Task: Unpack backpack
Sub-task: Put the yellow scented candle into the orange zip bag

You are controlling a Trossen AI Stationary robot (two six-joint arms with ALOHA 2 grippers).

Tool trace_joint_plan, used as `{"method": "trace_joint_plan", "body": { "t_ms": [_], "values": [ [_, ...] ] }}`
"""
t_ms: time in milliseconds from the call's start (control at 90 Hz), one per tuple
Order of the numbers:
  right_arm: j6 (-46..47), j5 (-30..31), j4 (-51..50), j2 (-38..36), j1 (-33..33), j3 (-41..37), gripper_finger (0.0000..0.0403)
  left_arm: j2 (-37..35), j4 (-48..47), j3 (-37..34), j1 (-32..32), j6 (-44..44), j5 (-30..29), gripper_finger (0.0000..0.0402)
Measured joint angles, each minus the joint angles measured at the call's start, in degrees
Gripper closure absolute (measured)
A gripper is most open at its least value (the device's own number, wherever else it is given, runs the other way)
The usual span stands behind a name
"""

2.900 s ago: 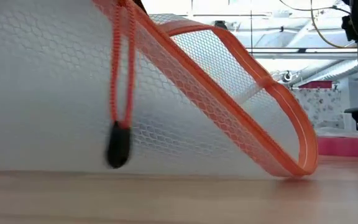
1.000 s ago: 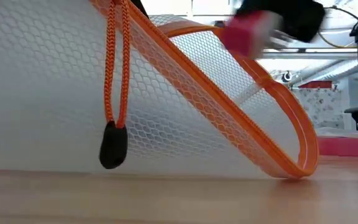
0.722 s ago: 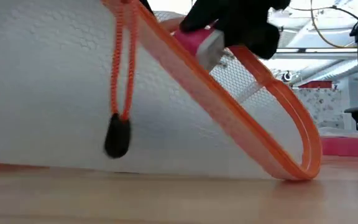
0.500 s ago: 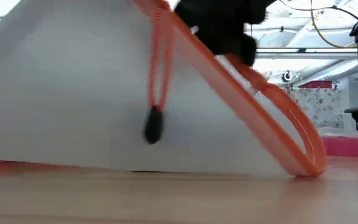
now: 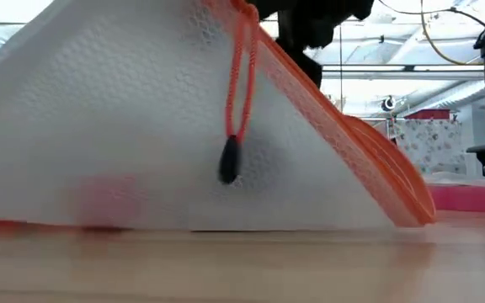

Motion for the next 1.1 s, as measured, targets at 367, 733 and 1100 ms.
{"method": "trace_joint_plan", "body": {
  "t_ms": [367, 733, 1100],
  "values": [
    [14.9, 0.2, -32.3, -10.9, 10.0, 0.0, 0.0121, 0.0, -0.1, 0.0, 0.0, 0.1, 0.0, 0.0402],
    [52.9, 7.9, -64.4, -9.1, 21.7, 0.0, 0.0119, 0.0, -0.2, 0.0, 0.0, 0.0, 0.1, 0.0402],
    [60.9, 5.8, -67.4, -7.5, 22.0, 0.0, 0.0076, 0.0, -0.2, 0.0, 0.0, 0.0, 0.1, 0.0402]
  ]
}}
